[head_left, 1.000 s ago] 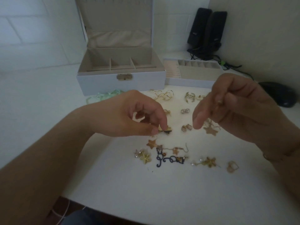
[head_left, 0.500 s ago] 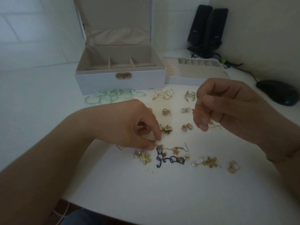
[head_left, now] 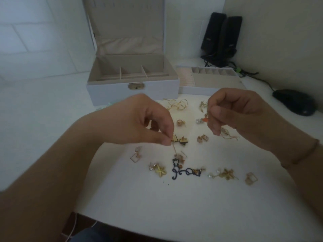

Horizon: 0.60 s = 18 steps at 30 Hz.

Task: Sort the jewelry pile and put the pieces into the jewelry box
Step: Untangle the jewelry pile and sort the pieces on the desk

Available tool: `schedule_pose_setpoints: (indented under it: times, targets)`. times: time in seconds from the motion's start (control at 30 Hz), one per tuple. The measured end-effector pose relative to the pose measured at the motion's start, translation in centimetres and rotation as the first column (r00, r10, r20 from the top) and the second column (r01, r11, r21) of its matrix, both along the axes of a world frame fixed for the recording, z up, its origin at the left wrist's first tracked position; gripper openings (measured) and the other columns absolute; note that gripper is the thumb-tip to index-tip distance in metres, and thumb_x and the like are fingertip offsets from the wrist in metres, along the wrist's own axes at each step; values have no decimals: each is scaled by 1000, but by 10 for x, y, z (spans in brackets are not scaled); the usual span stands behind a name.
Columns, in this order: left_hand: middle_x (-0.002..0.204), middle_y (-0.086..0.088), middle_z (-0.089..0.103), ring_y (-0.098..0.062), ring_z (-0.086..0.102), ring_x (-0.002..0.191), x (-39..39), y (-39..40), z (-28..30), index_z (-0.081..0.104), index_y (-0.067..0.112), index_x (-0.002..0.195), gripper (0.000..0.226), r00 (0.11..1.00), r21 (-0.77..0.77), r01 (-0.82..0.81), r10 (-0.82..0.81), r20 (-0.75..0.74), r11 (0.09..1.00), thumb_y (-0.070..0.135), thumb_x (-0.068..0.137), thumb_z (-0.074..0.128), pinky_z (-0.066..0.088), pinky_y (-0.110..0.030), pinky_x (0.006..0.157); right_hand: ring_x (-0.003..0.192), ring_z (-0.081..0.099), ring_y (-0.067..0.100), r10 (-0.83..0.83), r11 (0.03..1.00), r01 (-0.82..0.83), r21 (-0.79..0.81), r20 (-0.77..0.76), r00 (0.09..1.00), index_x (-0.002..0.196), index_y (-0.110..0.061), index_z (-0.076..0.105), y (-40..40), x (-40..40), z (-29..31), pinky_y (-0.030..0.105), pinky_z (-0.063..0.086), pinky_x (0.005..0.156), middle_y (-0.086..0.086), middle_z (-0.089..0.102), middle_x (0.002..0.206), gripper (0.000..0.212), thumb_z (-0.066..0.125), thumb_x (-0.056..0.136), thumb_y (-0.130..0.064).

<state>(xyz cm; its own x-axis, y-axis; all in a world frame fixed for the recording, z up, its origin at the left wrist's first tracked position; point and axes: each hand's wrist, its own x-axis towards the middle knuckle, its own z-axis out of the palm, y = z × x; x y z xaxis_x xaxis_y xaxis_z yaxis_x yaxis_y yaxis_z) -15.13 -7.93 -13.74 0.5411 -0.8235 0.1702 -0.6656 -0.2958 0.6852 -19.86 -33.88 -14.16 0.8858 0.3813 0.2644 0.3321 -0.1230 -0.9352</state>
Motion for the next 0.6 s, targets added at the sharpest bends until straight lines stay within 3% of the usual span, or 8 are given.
schedule_pose_setpoints:
  times: [0.13, 0.27, 0.37, 0.43, 0.6]
  targets:
    - [77, -8, 74, -40, 63, 66, 4, 6, 5, 74, 13, 91, 20, 995, -306, -50, 21, -98, 951, 16, 74, 83, 53, -45, 58, 52, 56, 18, -40, 997, 40, -71, 0, 999, 83, -7, 62, 14, -1, 12, 30, 49, 52, 6, 63, 61, 12, 64, 83, -19]
    - [78, -13, 74, -44, 64, 69, 3, 5, 3, 72, 11, 91, 24, 995, -396, -67, 32, -93, 916, 17, 71, 84, 53, -57, 62, 59, 62, 20, -113, 990, 108, -88, -50, 992, 85, -5, 64, 43, 4, 19, 31, 51, 52, 8, 67, 66, 3, 62, 86, -7]
    - [77, -11, 75, -41, 68, 67, 5, 2, -1, 70, 7, 92, 23, 996, -441, -93, 76, -55, 893, 11, 75, 84, 50, -66, 56, 65, 67, 23, -133, 991, 129, -39, -126, 983, 96, 0, 64, 65, 8, 13, 34, 55, 57, 13, 71, 74, 9, 61, 89, -5]
    - [75, -9, 74, -39, 69, 66, 6, -1, -3, 71, 9, 90, 19, 987, -478, -146, 157, -18, 866, 13, 76, 83, 51, -63, 54, 72, 69, 26, -132, 988, 145, 49, -196, 972, 100, 3, 62, 73, 9, 9, 35, 57, 61, 16, 71, 79, 13, 59, 90, -4]
    - [75, 5, 70, -14, 64, 65, 6, -5, -5, 71, 29, 80, 18, 937, -531, -248, 340, 80, 810, 15, 77, 82, 55, -37, 58, 87, 70, 31, -40, 954, 128, 272, -307, 951, 104, 2, 60, 70, 7, 6, 35, 58, 76, 18, 69, 92, 18, 55, 89, -6]
